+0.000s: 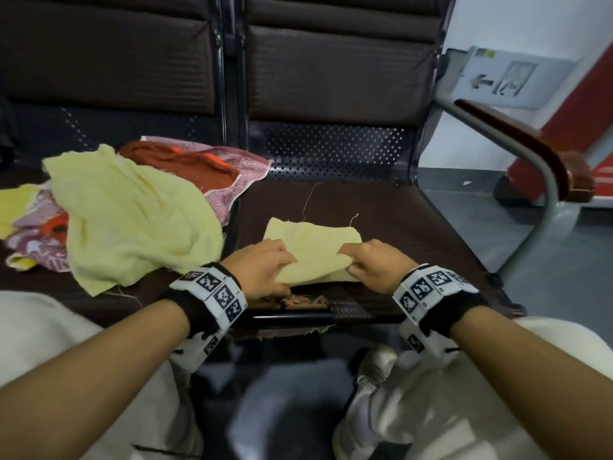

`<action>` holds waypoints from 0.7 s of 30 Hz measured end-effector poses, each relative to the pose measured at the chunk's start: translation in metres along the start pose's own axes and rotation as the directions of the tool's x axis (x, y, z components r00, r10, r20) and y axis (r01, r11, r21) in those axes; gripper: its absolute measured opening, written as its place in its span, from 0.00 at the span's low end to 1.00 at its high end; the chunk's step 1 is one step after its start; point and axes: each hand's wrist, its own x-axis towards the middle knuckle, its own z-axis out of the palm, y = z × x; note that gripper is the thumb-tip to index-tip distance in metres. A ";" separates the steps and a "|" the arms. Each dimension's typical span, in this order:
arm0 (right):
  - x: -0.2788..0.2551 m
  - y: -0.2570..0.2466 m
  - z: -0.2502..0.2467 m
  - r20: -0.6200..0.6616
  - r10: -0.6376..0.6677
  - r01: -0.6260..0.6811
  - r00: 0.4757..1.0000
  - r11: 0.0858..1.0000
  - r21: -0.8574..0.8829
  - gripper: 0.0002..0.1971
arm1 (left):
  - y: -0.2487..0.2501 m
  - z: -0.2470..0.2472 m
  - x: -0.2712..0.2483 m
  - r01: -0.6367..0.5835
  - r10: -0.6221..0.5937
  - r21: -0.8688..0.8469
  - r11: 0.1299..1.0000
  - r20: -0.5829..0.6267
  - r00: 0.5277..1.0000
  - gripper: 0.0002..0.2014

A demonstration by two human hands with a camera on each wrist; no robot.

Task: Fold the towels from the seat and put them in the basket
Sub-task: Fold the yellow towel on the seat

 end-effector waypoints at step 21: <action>0.042 0.048 0.009 0.071 0.339 -0.317 0.938 0.757 0.572 0.17 | -0.036 -0.019 0.036 0.192 -0.205 -0.307 0.932 -0.012 0.979 0.09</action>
